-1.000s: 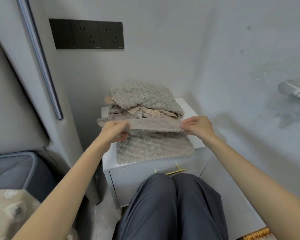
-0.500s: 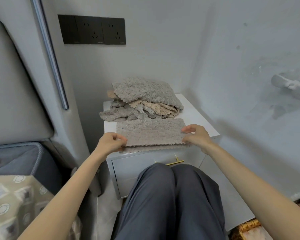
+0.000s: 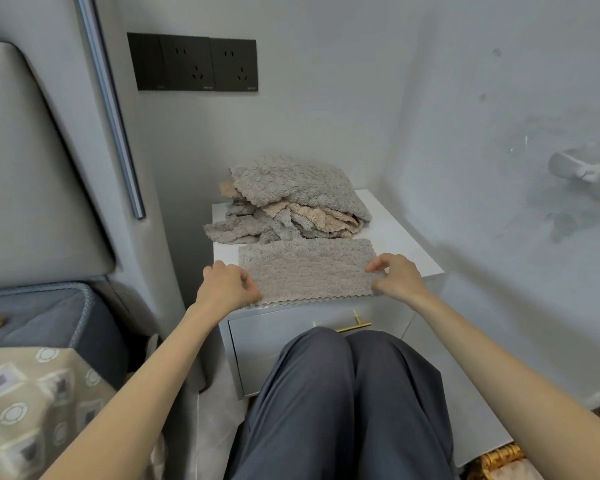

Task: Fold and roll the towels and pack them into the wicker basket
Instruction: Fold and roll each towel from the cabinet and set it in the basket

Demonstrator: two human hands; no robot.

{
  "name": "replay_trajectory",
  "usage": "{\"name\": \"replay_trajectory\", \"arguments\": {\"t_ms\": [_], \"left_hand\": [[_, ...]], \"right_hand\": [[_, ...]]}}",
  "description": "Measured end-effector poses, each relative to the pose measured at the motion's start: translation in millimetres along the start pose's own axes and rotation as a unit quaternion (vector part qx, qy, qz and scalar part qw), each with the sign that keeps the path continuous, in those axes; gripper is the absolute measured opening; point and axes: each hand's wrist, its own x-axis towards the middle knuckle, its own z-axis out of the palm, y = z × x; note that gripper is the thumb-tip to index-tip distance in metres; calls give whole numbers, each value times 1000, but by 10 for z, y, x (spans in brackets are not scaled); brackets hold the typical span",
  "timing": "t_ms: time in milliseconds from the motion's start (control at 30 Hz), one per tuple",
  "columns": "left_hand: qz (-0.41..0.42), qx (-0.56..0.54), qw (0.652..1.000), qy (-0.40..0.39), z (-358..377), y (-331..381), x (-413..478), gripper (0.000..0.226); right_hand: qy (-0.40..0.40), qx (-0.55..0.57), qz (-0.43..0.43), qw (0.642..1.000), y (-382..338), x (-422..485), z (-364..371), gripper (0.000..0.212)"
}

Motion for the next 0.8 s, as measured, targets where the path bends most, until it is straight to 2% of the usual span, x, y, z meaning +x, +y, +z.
{"name": "replay_trajectory", "arguments": {"t_ms": [100, 167, 300, 433, 600, 700, 800], "left_hand": [[3, 19, 999, 48, -60, 92, 38, 21], [45, 19, 997, 53, -69, 167, 96, 20], [110, -15, 994, 21, -9, 313, 214, 21], [123, -4, 992, -36, 110, 352, 316, 30], [121, 14, 991, -51, 172, 308, 369, 33], [130, 17, 990, -60, 157, 306, 376, 35], [132, 13, 989, -63, 125, 304, 394, 37]], "right_hand": [[41, 5, 28, 999, -7, 108, -11, 24], [21, -1, 64, 998, -10, 197, 0, 24], [-38, -18, 144, 989, -66, 334, 56, 53], [-58, -14, 185, 981, -139, 425, 53, 49], [-105, 15, 185, 977, -174, 528, -26, 44], [-100, 9, 167, 981, -165, 525, -49, 26], [-78, 35, 118, 989, -210, 516, -170, 34]]}}
